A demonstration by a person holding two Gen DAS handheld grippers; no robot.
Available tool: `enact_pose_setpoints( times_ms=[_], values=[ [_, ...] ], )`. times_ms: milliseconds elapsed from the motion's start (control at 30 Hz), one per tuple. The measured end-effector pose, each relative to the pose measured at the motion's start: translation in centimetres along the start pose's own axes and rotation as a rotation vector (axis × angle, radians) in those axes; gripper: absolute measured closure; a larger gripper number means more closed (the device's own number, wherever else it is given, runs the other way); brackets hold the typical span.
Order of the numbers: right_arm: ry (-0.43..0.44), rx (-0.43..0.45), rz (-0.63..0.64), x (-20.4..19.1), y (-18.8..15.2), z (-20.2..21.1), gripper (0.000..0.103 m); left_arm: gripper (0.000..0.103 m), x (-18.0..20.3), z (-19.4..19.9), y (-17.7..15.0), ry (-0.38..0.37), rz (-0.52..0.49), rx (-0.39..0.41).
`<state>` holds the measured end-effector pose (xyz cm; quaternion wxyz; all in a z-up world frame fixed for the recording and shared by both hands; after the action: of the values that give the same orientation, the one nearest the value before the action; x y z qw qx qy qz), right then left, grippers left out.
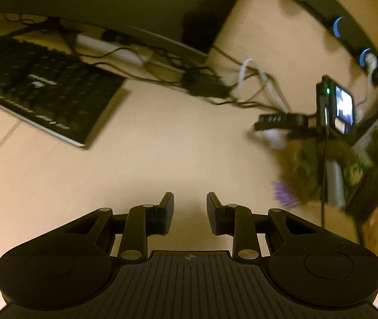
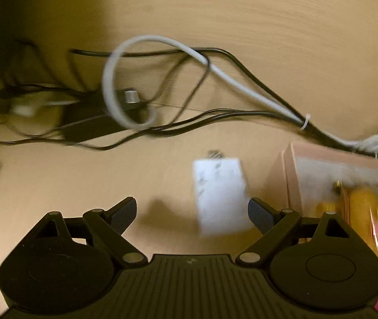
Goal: Organize objects
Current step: 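Grasp the white USB hub with the right tool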
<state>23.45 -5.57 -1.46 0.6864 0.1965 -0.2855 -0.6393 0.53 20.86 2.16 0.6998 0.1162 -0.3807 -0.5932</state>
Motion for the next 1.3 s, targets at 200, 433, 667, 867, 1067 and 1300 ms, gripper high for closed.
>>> enact_pose_setpoints(
  times_ms=[200, 433, 667, 867, 1067, 1300],
  values=[
    [-0.083, 0.004, 0.03, -1.0, 0.9, -2.5, 0.009, 0.073, -1.5, 1.5, 0.5, 0.056, -0.025, 0.035],
    [-0.044, 0.029, 0.043, -2.3, -0.7, -0.8, 0.02, 0.073, -2.2, 3.0, 0.6, 0.056, -0.028, 0.05],
    [0.093, 0.07, 0.106, -6.3, -5.1, 4.0, 0.059, 0.073, -1.2, 1.8, -0.5, 0.002, -0.013, 0.019],
    [0.139, 0.164, 0.187, -7.9, -9.0, 9.1, 0.059, 0.073, 0.3, 0.4, -2.2, -0.044, -0.015, -0.035],
    [-0.097, 0.167, 0.145, -4.3, -4.5, 7.3, 0.05, 0.073, 1.5, 0.7, -1.6, -0.073, -0.002, -0.031],
    [-0.133, 0.074, 0.044, -0.8, 3.5, 1.2, 0.045, 0.073, 1.4, 0.6, -0.3, -0.097, 0.009, -0.021]
  ],
)
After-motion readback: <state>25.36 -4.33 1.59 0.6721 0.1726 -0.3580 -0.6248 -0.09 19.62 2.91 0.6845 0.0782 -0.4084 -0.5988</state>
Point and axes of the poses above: each gripper's, at about its wrist camera, not at the fingertips, and z roughly against the way its jaws point, x to its right, y to its top, the point moved 5 cm from there along -z, roughly the way its jaws point, and after that the axes turned 2 degrees about z, right-handed, at the moved point
